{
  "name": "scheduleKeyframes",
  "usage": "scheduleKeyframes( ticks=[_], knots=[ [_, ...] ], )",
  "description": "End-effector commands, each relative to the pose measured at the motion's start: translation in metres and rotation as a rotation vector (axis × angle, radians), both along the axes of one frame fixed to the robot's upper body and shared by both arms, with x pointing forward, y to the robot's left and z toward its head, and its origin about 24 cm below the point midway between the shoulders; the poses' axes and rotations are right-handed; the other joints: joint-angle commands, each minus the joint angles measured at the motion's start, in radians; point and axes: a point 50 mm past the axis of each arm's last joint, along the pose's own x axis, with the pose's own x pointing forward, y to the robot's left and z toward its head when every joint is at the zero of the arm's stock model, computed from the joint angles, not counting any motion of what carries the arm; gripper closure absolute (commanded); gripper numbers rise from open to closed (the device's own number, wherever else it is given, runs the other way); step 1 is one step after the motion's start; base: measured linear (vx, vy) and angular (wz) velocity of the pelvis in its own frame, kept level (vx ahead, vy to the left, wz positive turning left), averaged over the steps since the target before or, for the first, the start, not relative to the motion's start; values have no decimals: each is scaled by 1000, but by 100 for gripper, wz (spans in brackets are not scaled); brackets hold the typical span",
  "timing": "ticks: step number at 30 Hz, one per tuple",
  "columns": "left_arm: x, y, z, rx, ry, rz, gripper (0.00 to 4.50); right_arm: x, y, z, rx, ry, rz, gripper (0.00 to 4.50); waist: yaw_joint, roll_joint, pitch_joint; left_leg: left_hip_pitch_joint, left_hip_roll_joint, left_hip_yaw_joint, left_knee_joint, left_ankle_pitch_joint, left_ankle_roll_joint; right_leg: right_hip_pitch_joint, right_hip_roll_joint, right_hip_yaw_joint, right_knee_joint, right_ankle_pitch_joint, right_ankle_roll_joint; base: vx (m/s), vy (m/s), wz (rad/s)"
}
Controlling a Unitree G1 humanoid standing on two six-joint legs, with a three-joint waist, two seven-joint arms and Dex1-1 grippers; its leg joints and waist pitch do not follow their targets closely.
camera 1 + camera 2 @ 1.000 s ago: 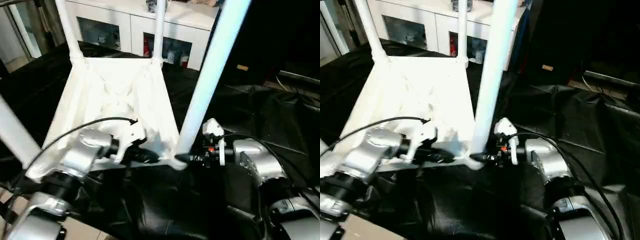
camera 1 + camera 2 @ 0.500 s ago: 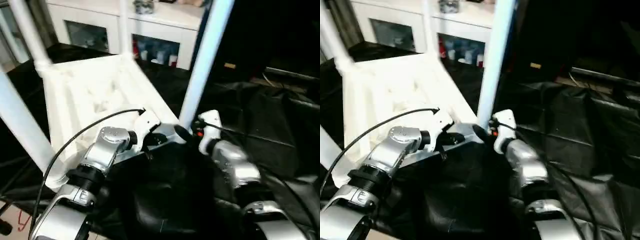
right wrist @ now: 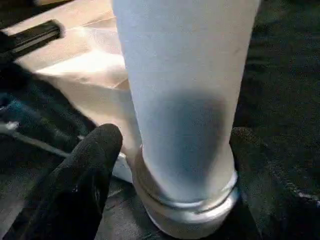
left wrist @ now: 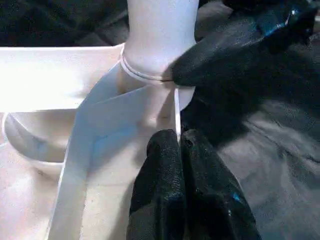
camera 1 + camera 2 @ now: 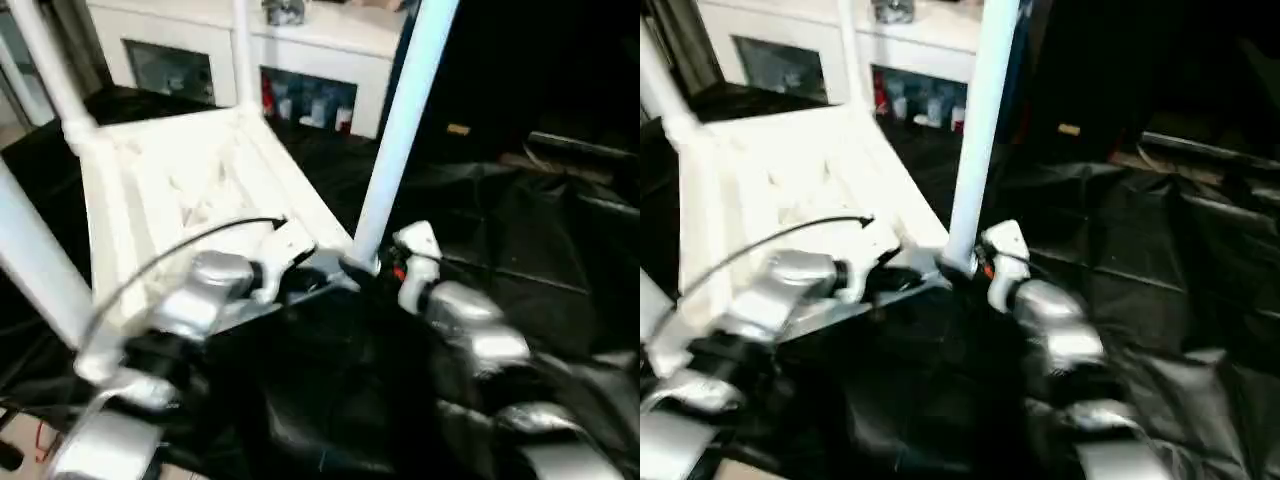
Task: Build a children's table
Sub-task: Rotate leg to tighten
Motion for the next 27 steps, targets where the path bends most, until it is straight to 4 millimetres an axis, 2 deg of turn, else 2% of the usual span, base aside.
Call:
scheduleKeyframes(
  ticks=[1, 2, 4, 7, 8, 10, 13, 15, 16, 23, 26, 27],
  knots=[
    [-8, -17, 9, -50, -18, -161, 450, -15, 15, 0, -5, 29, 267, 83, 6, 12, -67, 2, 27, -2, -61, -148, 69, 59, -76, 50, -63, -95, -240, 0, 0, 0],
    [-8, -16, 9, -49, -17, -164, 450, -15, 14, 0, -7, 30, 273, 83, 10, 13, -67, 6, 28, 0, -60, -151, 74, 56, -76, 50, -62, -84, -250, 0, 0, 0],
    [-12, -8, 9, -48, 3, -207, 450, -18, 3, 2, -31, 52, 338, 83, 16, 13, -66, 5, 29, 0, -61, -156, 71, 59, -76, 49, -62, -95, -251, 0, 0, 0],
    [-19, 2, 9, -54, 31, -279, 450, -23, -10, 4, -60, 92, 417, 83, 32, 11, -63, 8, 32, 3, -62, -170, 61, 56, -77, 48, -64, -137, -241, 0, 0, 0],
    [-19, 5, 9, -51, 37, -282, 450, -23, -13, 5, -71, 95, 432, 83, 34, 9, -63, 5, 33, 2, -63, -180, 55, 58, -78, 48, -65, -161, -233, 0, 0, 0],
    [-21, 9, 8, -42, 50, -295, 450, -24, -16, 6, -78, 105, 449, 83, 36, 9, -61, 7, 33, 3, -63, -195, 47, 53, -79, 49, -69, -196, -222, 0, 0, 0],
    [-23, 14, 7, -27, 60, -304, 450, -24, -18, 7, -90, 117, 478, 115, 37, 7, -60, 8, 32, 1, -65, -209, 35, 52, -80, 49, -74, -251, -204, 0, 0, 0],
    [-23, 15, 7, -26, 61, -304, 450, -24, -18, 7, -91, 122, 488, 128, 39, 6, -61, 9, 33, 1, -64, -201, 34, 50, -81, 50, -73, -249, -203, 0, 0, 0],
    [-23, 16, 7, -25, 61, -303, 450, -24, -18, 8, -90, 125, 495, 153, 40, 4, -62, 6, 32, 2, -64, -187, 35, 52, -80, 50, -71, -232, -203, 0, 0, 0],
    [-21, 17, 7, -30, 46, -269, 450, -25, -14, 8, -64, 131, 492, 195, 40, 6, -64, 5, 31, 2, -62, -166, 39, 53, -79, 49, -65, -188, -213, 0, 0, 0],
    [-17, 14, 7, -35, 28, -226, 450, -24, -12, 5, -48, 128, 456, 200, 39, 5, -62, 7, 31, 2, -63, -188, 34, 51, -81, 50, -71, -229, -205, 0, 0, 0],
    [-11, 9, 8, -41, 3, -172, 450, -21, -10, 2, -43, 118, 386, 202, 39, 4, -61, 8, 30, 2, -63, -198, 31, 50, -81, 49, -74, -256, -196, 0, 0, 0]
  ],
)
